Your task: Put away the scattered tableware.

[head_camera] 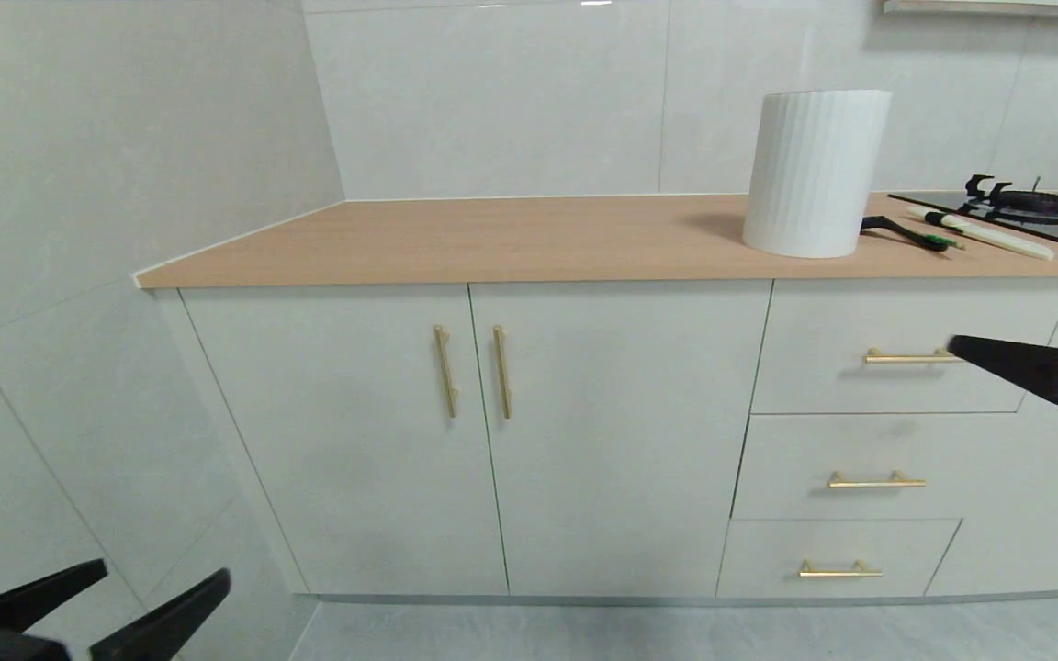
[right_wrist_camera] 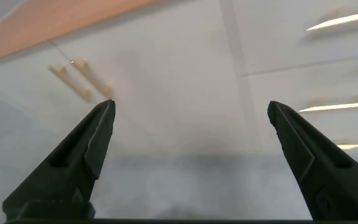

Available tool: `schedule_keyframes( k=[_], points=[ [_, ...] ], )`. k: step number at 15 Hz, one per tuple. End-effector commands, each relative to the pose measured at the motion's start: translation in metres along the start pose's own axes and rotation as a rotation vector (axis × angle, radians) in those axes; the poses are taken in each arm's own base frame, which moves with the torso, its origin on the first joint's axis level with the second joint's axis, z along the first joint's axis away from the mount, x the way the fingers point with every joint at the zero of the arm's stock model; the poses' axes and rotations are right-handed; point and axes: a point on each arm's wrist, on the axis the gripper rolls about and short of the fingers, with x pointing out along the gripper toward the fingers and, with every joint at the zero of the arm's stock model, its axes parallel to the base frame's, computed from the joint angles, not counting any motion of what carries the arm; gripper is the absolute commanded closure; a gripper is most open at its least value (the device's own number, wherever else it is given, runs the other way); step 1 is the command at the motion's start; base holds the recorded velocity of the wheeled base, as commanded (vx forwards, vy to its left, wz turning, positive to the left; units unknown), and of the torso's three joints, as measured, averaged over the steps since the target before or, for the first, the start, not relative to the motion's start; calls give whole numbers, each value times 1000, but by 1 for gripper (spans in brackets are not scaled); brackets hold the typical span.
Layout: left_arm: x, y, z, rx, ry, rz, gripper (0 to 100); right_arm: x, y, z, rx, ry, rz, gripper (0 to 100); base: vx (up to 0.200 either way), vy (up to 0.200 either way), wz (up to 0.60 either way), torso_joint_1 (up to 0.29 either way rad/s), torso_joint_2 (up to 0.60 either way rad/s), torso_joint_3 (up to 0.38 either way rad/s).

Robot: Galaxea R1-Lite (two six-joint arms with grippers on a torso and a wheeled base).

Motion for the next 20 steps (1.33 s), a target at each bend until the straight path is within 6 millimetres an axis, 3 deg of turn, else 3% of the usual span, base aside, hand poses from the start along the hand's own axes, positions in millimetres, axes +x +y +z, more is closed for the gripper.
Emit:
schedule_keyframes(
  k=[1,4,5,7,10,11,14,17,20],
  points=[
    [-75,28,-34,-28,-197,64,0,-125,-51,-61,-209,-240,-133,0,0,0,0,0,0,0],
    [-102,31,-51,1,-297,169,0,-165,-59,-93,-297,-304,-280,0,0,0,0,0,0,0],
    [-105,31,-53,10,-313,184,0,-168,-60,-97,-310,-310,-297,0,0,0,0,0,0,0],
    [-111,29,-58,21,-356,314,0,-171,-61,-113,-330,-292,-538,0,0,0,0,0,0,0],
    [-112,27,-59,1,-364,432,0,-170,-67,-128,-366,-270,-596,0,0,0,0,0,0,0],
    [-114,23,-70,8,-388,483,0,-168,-69,-132,-343,-263,-613,0,0,0,0,0,0,0],
    [-105,25,-84,4,-365,508,0,-157,-73,-141,-315,-257,-585,0,0,0,0,0,0,0],
    [-82,30,-101,27,-335,448,0,-129,-80,-163,-333,-331,-334,0,0,0,0,0,0,0],
    [-59,32,-113,133,-408,326,0,-126,-80,-170,-311,-273,-228,0,0,0,0,0,0,0]
  ],
)
